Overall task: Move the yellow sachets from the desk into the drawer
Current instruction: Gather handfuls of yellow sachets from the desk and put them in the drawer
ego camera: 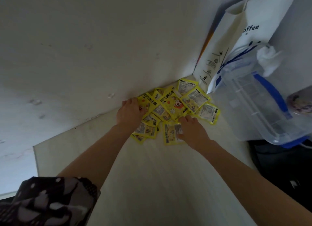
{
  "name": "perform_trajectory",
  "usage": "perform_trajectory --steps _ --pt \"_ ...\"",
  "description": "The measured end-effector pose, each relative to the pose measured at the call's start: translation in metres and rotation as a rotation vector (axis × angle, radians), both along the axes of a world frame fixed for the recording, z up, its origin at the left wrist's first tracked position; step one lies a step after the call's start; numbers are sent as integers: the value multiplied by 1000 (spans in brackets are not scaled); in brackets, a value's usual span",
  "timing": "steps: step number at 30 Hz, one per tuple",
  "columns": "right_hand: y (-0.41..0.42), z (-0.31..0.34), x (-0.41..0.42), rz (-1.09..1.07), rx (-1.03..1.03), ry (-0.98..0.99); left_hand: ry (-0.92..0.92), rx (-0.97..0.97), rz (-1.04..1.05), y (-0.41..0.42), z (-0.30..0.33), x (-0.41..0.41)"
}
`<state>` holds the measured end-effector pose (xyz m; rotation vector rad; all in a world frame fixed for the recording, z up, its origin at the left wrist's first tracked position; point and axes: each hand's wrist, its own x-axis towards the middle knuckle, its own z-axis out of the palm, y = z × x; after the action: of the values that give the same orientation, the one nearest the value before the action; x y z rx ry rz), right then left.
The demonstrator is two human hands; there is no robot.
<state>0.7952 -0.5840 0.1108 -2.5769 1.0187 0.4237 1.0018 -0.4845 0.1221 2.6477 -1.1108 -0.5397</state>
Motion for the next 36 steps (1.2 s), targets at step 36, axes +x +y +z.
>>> perform_trajectory --steps 36 --pt "-39 29 -17 -377 182 -273 299 -17 -130 59 9 0"
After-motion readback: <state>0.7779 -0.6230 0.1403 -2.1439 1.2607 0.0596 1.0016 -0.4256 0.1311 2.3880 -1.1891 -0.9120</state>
